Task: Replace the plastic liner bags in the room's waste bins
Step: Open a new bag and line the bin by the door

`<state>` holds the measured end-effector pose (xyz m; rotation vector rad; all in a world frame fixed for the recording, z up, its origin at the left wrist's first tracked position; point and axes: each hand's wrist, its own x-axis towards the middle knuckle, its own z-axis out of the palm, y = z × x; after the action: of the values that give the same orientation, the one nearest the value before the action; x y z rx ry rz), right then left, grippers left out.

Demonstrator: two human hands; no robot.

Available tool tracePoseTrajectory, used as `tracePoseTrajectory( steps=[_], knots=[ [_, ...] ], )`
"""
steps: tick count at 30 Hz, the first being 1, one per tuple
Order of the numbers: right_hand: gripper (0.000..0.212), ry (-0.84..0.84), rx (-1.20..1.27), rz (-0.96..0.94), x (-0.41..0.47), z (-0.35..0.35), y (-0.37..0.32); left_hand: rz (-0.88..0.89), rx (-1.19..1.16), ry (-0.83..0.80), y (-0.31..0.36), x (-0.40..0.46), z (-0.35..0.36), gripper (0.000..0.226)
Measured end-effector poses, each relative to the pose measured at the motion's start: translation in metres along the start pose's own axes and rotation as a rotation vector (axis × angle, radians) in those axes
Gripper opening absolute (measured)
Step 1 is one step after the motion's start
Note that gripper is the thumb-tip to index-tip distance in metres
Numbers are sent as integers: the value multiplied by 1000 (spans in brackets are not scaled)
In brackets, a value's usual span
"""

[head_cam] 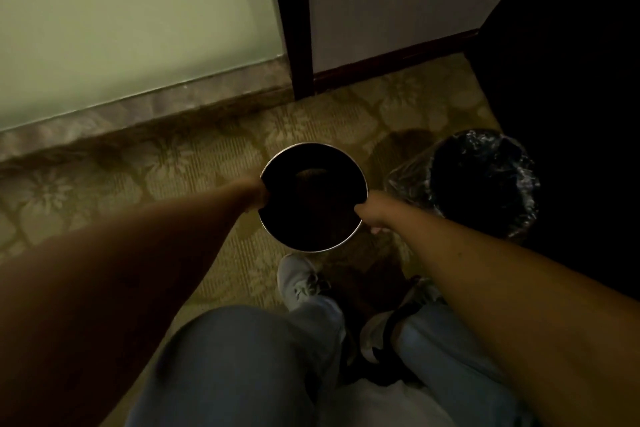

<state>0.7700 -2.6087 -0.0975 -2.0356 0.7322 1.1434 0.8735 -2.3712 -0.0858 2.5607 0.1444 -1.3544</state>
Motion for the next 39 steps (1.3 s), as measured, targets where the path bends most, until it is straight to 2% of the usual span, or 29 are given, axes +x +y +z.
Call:
tracePoseTrajectory(
  steps=[3,6,11,16,21,26,29,33,35,37,39],
  knots=[
    [42,-55,115,71,15,12,10,26,-68,-66,-14,16,12,28],
    [34,-124,316,147,24,19,15,-11,-91,-157,-23,23,26,36],
    [27,-120,366,177,22,13,10,-5,-33,-153,-17,16,18,35],
    [14,-101,300,145,-32,-28,-2,57,9,-72,8,-24,-22,25],
    [27,-42,286,67,-124,-89,-18,130,69,22,47,-96,-74,19],
    [29,46,278,21,-206,-132,-11,277,97,144,90,-177,-104,27],
    [30,105,277,-2,-250,-143,10,331,115,176,109,-208,-100,28],
    [28,172,331,19,-280,-151,66,396,26,131,138,-242,-71,23],
    [25,188,366,29,-288,-152,99,492,101,132,156,-254,-47,23],
    [22,209,393,27,-291,-151,131,461,52,81,178,-260,-27,19],
    [16,242,444,31,-288,-150,159,509,155,106,197,-253,-10,22]
  ],
)
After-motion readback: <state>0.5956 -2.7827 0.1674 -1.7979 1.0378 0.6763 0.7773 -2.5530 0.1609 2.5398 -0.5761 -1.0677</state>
